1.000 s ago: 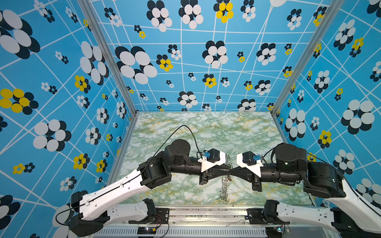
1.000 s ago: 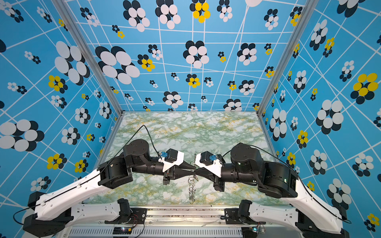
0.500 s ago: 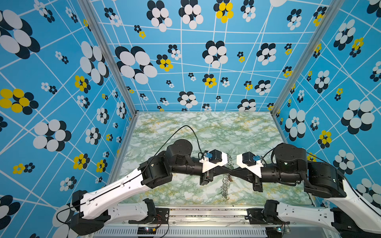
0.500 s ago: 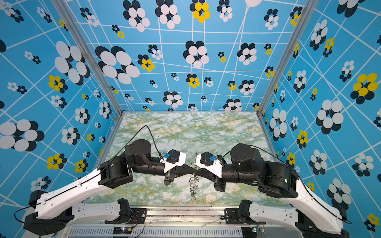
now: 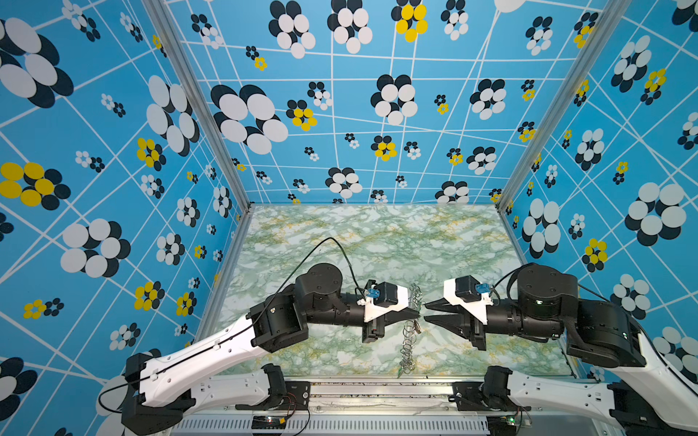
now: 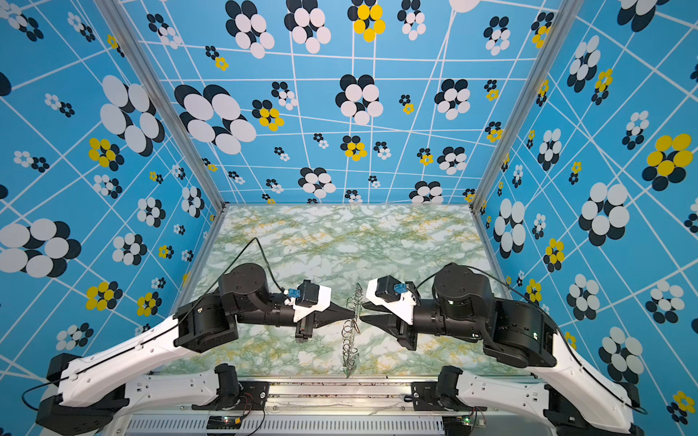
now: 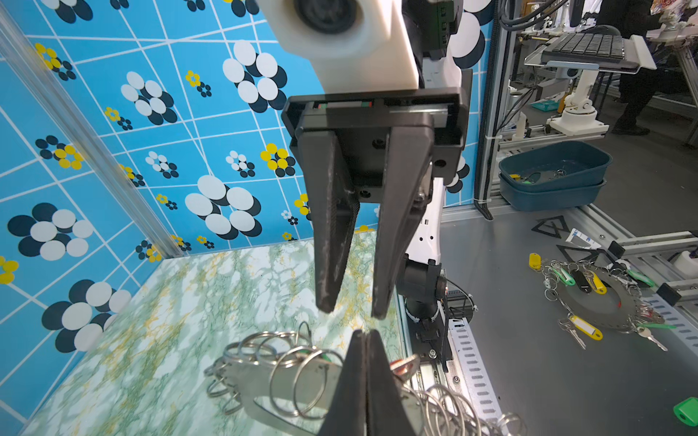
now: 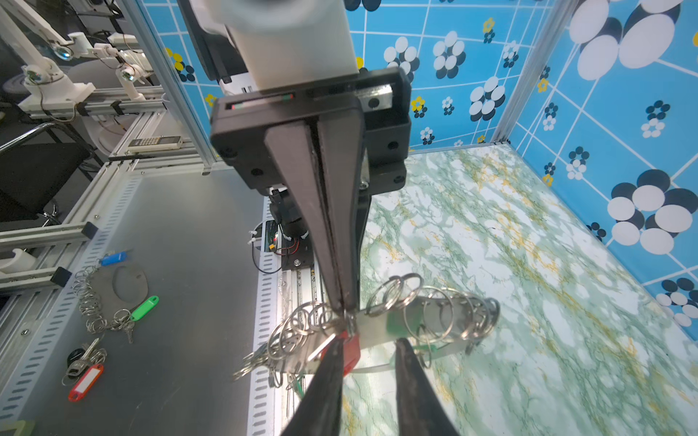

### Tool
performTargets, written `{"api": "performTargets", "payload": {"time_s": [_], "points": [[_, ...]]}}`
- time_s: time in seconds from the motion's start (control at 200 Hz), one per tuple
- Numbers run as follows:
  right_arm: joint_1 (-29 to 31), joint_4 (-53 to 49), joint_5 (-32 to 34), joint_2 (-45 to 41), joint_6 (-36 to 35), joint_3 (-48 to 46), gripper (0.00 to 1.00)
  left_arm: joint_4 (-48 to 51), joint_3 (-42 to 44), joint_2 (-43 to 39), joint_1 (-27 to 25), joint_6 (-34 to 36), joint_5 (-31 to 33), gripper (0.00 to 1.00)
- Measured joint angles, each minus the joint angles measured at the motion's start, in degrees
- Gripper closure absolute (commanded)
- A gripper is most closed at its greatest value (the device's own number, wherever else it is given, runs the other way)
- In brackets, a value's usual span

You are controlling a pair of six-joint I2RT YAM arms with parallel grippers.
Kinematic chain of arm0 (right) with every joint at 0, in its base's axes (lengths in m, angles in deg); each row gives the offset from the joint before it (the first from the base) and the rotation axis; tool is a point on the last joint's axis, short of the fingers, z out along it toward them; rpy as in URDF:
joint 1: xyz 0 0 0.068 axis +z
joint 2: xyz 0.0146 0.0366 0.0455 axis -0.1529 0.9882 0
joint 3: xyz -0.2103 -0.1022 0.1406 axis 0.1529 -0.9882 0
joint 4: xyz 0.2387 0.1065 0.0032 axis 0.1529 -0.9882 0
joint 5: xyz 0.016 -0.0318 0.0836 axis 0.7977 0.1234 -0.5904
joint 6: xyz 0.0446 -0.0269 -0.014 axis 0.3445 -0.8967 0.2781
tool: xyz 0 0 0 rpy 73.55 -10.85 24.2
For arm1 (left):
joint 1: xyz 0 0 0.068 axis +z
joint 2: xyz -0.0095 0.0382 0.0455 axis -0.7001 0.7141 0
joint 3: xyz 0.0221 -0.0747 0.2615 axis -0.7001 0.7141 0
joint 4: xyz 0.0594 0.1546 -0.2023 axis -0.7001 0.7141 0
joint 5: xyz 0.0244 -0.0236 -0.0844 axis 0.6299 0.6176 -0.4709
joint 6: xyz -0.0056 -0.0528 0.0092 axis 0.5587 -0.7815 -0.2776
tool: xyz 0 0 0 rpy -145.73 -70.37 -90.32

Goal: Put the keys on the keyring

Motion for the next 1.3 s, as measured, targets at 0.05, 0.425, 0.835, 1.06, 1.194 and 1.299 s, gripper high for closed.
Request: {"api": "performTargets", "payload": {"time_s": [0.05,0.425,0.835,1.06,1.194,1.299], "points": [[0.0,0.3,0.1,-0.5,0.1,0.0,0.73,-1.7,0.9,-0.5,0.2,0.0,0.0,1.00],[0.0,4.4,-0.2,-0.8,1.5,-2.8,0.73,-15.1,5.9,-1.6,1.8,-2.9,-0.7,1.00],[0.0,7.3,-1.4,-0.8,2.1,-4.0,0.75,-22.6,7.5,-1.6,2.4,-4.8,-2.6,1.00],[0.0,8.7,-2.7,-0.8,3.0,-4.3,0.73,-23.1,7.5,-1.6,2.6,-5.2,-2.9,1.00],[0.0,9.3,-3.2,-0.8,3.3,-4.3,0.74,-23.8,7.7,-1.6,2.6,-5.3,-2.9,1.00],[0.0,9.4,-3.5,-0.8,3.6,-4.4,0.80,-24.6,8.1,-1.6,2.7,-5.5,-2.9,1.00]]}}
